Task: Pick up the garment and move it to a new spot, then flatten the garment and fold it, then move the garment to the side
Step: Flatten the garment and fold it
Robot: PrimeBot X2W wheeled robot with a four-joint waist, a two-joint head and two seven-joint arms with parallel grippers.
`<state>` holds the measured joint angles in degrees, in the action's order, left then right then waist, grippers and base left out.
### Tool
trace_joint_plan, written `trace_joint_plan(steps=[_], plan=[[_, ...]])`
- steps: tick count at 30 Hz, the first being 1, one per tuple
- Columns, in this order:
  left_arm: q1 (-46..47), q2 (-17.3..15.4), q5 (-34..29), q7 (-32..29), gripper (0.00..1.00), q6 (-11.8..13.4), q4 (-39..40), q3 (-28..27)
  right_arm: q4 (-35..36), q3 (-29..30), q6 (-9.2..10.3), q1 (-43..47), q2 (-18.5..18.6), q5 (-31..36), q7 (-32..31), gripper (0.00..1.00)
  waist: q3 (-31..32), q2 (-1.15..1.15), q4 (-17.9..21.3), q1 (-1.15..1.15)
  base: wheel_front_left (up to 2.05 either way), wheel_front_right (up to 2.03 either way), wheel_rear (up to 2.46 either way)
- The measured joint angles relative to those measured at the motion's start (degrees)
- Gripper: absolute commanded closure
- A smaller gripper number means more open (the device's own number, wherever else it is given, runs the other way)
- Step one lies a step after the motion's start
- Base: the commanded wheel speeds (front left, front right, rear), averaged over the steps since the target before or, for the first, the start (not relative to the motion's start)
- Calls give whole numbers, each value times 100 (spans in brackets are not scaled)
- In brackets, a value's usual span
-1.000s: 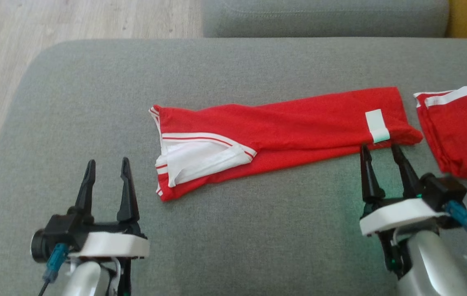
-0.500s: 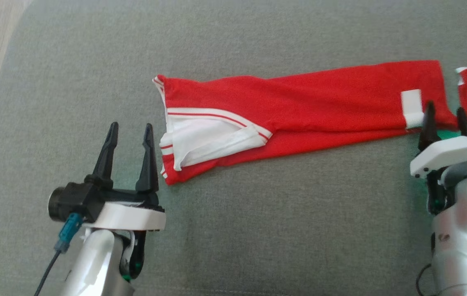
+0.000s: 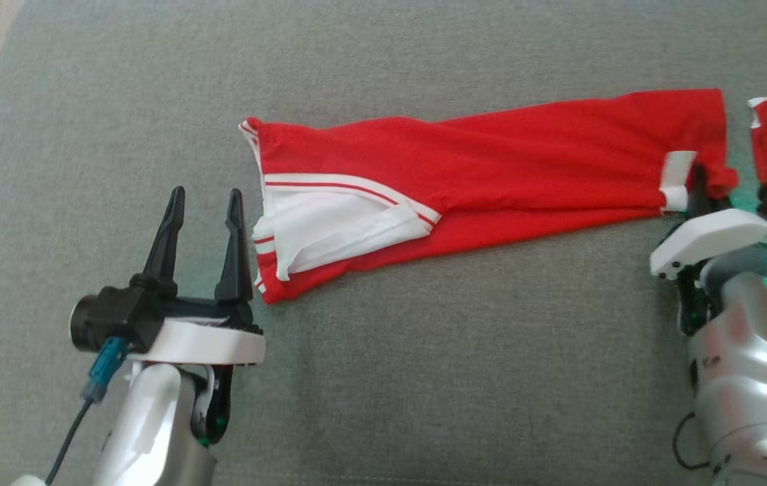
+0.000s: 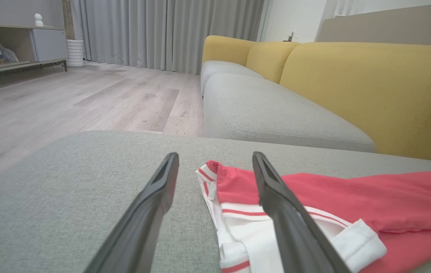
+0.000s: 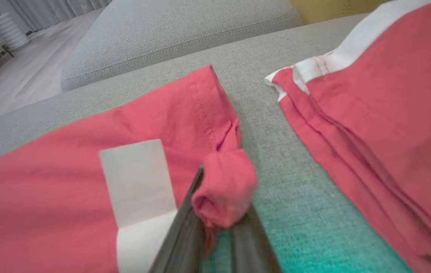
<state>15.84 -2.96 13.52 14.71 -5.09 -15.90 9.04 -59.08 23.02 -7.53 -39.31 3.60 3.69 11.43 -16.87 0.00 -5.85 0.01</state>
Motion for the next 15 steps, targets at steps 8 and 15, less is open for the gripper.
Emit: trace_joint_plan(steps=[8,15], plan=[[-12,18,-51,0,0,-4,-12,-163,483,416,0,153,115,537,27,100,264,0,143,0,0,0,0],[-151,30,-51,0,0,-45,-33,-170,1351,657,0,269,430,691,-316,100,566,0,180,-1,0,0,0]])
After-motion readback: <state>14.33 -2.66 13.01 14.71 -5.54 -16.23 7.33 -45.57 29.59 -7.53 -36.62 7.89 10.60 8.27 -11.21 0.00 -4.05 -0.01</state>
